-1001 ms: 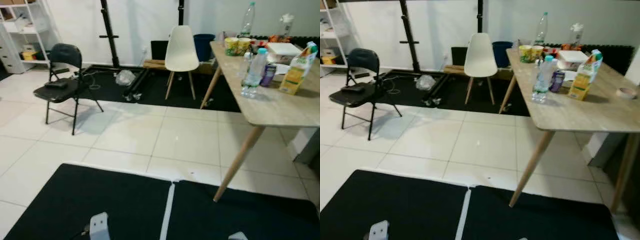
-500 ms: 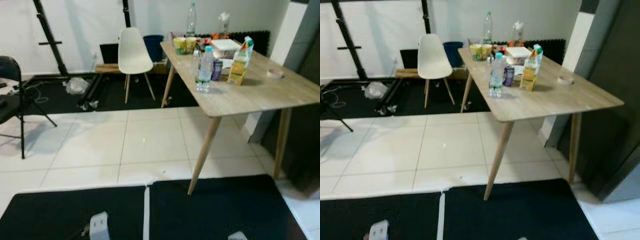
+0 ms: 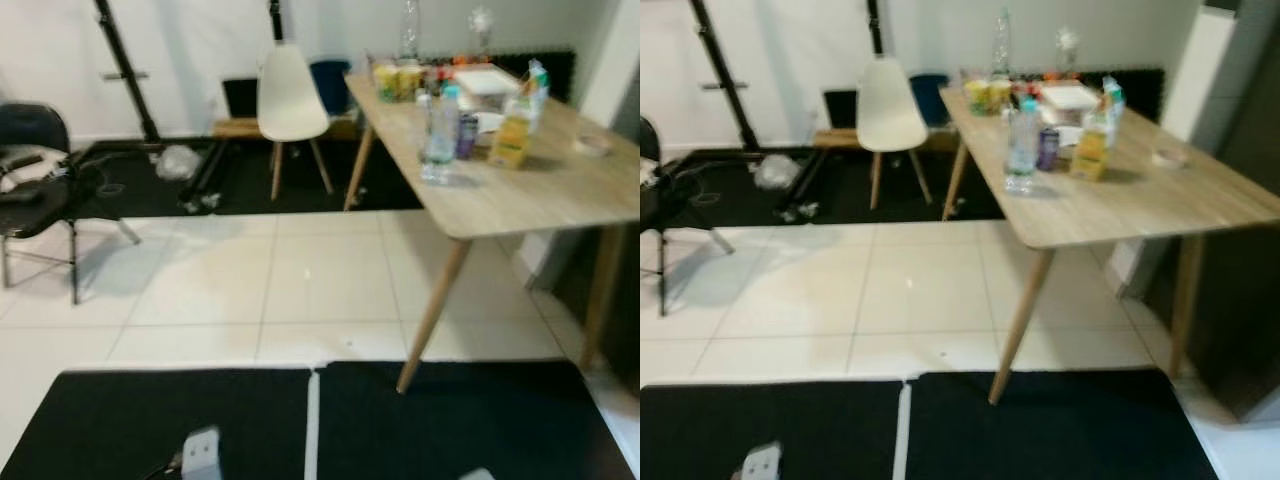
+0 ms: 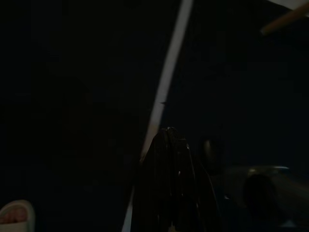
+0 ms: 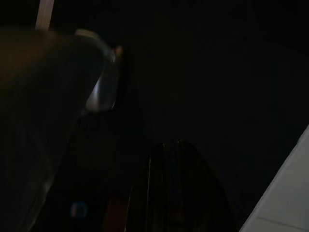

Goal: Restocking fridge

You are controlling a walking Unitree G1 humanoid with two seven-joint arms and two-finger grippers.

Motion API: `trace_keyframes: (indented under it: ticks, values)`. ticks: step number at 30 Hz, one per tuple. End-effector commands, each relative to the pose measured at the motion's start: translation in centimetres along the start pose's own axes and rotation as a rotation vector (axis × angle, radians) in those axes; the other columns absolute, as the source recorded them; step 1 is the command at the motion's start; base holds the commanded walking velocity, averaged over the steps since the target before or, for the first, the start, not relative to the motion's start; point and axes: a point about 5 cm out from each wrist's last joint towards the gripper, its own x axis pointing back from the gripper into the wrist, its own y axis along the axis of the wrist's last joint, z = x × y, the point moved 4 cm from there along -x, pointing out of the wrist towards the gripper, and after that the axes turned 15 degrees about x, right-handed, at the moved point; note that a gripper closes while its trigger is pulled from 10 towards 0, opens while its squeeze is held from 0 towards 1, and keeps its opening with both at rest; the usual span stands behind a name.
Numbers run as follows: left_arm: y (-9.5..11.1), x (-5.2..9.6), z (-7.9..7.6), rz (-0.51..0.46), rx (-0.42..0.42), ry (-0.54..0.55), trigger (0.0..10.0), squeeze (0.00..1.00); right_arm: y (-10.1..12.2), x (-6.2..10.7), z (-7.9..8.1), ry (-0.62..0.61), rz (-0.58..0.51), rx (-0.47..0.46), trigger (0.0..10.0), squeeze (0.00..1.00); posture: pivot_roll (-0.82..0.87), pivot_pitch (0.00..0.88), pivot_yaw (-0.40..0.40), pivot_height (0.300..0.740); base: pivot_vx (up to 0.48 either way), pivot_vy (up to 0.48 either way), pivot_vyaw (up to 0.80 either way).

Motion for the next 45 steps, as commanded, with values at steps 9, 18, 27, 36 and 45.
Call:
trace_keyframes:
  ticks: [9,18,27,36,45]
  values:
    - [-0.4,0.2,0.8,0.019,-0.012,0.019,10.0,0.00,0.7,-0.1,0.6,0.016,-0.018,-0.004,10.0,0.00,-0.08,0.000,0.041,0.740,0.266,0.000,0.00]
    - [-0.5,0.2,0.8,0.020,-0.011,0.020,10.0,0.00,1.8,-0.2,0.4,0.010,-0.033,-0.008,10.0,0.00,-0.08,0.000,0.042,0.740,0.264,0.000,0.00]
    - [-0.5,0.2,0.8,0.021,-0.010,0.018,10.0,0.00,1.9,-0.2,0.4,0.016,-0.023,0.000,10.0,0.00,-0.08,0.000,0.046,0.740,0.265,0.000,-0.40]
    - [-0.6,0.3,0.8,0.023,-0.011,0.019,10.0,0.00,2.8,-0.3,-0.1,0.003,-0.036,-0.012,10.0,0.00,-0.08,0.000,0.048,0.740,0.268,0.000,-0.53]
    - [-0.6,0.3,0.7,0.023,-0.012,0.015,10.0,0.00,2.8,-0.3,0.3,0.010,-0.042,-0.004,10.0,0.00,-0.08,0.000,0.047,0.740,0.266,0.000,0.00]
